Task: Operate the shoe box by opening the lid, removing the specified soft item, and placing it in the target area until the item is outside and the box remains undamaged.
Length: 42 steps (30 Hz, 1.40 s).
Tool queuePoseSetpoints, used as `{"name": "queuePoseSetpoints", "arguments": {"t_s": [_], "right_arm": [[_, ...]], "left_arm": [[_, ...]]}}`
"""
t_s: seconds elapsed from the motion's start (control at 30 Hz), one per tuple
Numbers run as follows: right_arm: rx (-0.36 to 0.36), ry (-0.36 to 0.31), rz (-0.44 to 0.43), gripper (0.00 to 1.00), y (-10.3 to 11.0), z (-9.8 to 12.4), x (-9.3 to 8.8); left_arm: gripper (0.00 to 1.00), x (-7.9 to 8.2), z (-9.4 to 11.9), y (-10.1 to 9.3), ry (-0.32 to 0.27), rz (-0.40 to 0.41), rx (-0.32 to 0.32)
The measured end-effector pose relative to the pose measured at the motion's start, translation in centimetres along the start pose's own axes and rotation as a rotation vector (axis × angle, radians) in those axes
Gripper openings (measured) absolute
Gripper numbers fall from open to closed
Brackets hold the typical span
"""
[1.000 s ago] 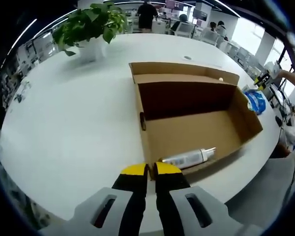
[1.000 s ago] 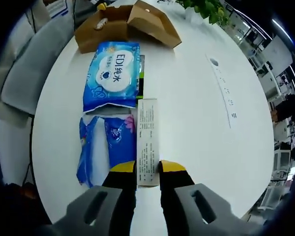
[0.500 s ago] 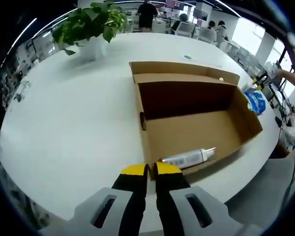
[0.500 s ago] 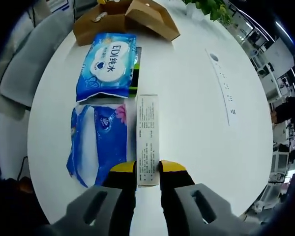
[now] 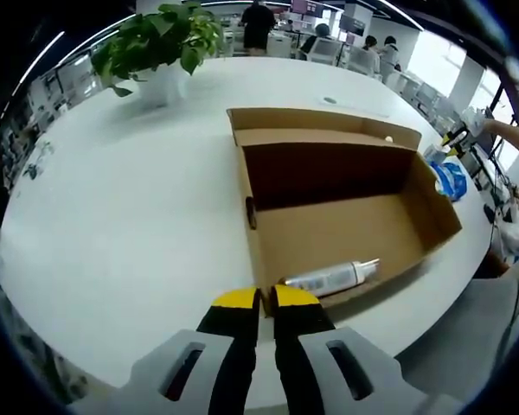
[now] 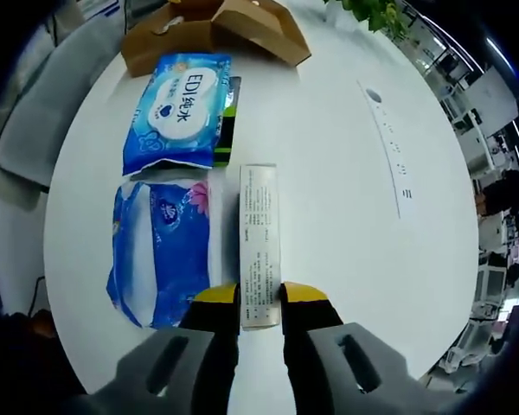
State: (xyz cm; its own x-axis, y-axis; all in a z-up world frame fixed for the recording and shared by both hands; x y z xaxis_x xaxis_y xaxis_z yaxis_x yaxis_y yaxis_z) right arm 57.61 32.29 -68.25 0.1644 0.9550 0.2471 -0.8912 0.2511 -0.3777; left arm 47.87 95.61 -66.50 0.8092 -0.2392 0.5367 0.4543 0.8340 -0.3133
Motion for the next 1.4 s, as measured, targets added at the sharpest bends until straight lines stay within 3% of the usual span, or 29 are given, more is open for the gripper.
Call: {"name": "queuePoseSetpoints", "arguments": {"t_s": [0.37, 0.6, 1.13, 1.4], "right_arm": [[-0.019, 0.012, 0.023, 0.17, -0.2, -0.1, 0.0], [-0.035, 0.008, 0.005, 0.19, -0.2, 0.4, 0.3], [-0.064, 0.003, -0.038, 0.21, 0.2, 1.8, 0.8], [-0.093, -0.002, -0.061, 0.23, 0.9, 3.3, 1.0]], "left_arm": [[0.03, 0.2, -0.1, 0.0, 0.012, -0.019, 0.000], [0.04, 0.5, -0.2, -0.2, 0.018, -0.074, 0.015], [0.11, 2.6, 0.7, -1.1, -0.031, -0.165, 0.011], [0.14, 3.6, 0.9, -1.9, -0.027, -0.227, -0.020]]}}
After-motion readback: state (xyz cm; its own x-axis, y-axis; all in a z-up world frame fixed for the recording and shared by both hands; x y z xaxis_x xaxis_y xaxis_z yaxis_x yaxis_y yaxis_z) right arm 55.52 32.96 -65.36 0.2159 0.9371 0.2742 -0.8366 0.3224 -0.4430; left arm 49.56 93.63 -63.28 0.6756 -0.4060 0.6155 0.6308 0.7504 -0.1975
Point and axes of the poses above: the point that each gripper's makers call its tool centre point, and the gripper's own axes: z roughly backward along the fingers, y roughly to its left, x roughly out of its top, the point moved 7 cm from there along z, roughly backward along the fingers, and after that the axes turned 15 degrees about -x, right-handed, at the moved point
